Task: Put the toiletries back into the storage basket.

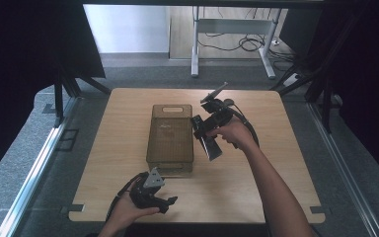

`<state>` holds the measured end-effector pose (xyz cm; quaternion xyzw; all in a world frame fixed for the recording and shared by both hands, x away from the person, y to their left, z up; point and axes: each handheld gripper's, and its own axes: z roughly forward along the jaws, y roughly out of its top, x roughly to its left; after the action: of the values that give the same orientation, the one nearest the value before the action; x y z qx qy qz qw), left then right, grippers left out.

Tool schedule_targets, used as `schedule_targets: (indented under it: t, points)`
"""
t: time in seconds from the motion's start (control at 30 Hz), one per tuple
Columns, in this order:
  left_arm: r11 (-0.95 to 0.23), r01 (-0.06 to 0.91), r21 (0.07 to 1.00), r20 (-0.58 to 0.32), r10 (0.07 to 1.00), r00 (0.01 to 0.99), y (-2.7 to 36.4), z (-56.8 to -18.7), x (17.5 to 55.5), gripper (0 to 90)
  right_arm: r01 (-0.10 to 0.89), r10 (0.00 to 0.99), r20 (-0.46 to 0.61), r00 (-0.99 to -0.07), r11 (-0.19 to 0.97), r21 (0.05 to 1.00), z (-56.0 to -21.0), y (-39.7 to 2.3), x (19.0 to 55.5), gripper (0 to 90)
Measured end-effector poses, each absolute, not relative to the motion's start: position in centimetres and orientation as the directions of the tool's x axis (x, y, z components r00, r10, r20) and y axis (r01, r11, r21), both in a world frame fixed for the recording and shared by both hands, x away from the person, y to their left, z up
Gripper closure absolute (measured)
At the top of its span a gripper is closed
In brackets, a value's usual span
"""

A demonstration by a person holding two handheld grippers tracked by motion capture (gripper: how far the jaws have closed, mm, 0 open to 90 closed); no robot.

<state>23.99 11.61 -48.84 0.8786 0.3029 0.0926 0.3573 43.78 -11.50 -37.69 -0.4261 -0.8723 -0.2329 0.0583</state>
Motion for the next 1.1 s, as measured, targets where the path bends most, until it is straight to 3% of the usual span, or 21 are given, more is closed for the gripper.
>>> schedule_targets:
  t: [1.1]
  points:
    - [-0.555,0.463,0.691,-0.066,0.589,0.805,11.7,-48.6,23.9,22.0,0.798,0.711,0.364,-0.601,0.505,0.331,-38.1,-5.1,46.7,48.4]
